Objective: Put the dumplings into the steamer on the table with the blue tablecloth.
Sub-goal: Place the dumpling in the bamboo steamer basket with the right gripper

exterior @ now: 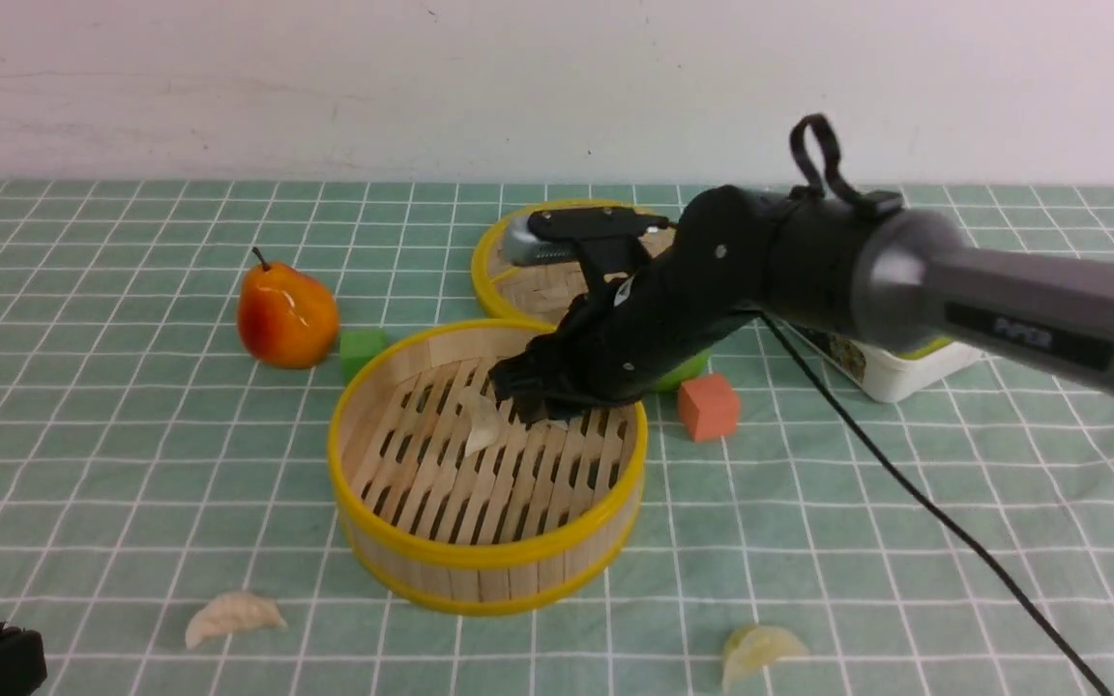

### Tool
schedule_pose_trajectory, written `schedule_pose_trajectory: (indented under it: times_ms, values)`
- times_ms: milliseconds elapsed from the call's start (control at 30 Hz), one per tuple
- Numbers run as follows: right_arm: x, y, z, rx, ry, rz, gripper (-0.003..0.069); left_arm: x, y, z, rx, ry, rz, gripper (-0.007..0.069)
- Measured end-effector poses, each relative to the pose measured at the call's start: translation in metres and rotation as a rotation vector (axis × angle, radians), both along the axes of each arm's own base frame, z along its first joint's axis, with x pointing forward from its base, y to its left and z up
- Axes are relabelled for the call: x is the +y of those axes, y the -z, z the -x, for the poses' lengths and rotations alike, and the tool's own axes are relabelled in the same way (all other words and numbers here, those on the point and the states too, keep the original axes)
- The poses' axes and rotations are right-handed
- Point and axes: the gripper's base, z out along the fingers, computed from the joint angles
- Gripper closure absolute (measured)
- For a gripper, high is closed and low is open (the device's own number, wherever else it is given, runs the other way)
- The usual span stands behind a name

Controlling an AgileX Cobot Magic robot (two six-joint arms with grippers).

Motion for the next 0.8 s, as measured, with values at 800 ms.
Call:
schedule_pose_trajectory:
  times_ms: [800]
  values:
    - [-0.043,-0.128,0.033,-0.163,-0.02,0.001,0.0244,0.0,0.0,0.0,0.0,0.0,0.003,0.0632]
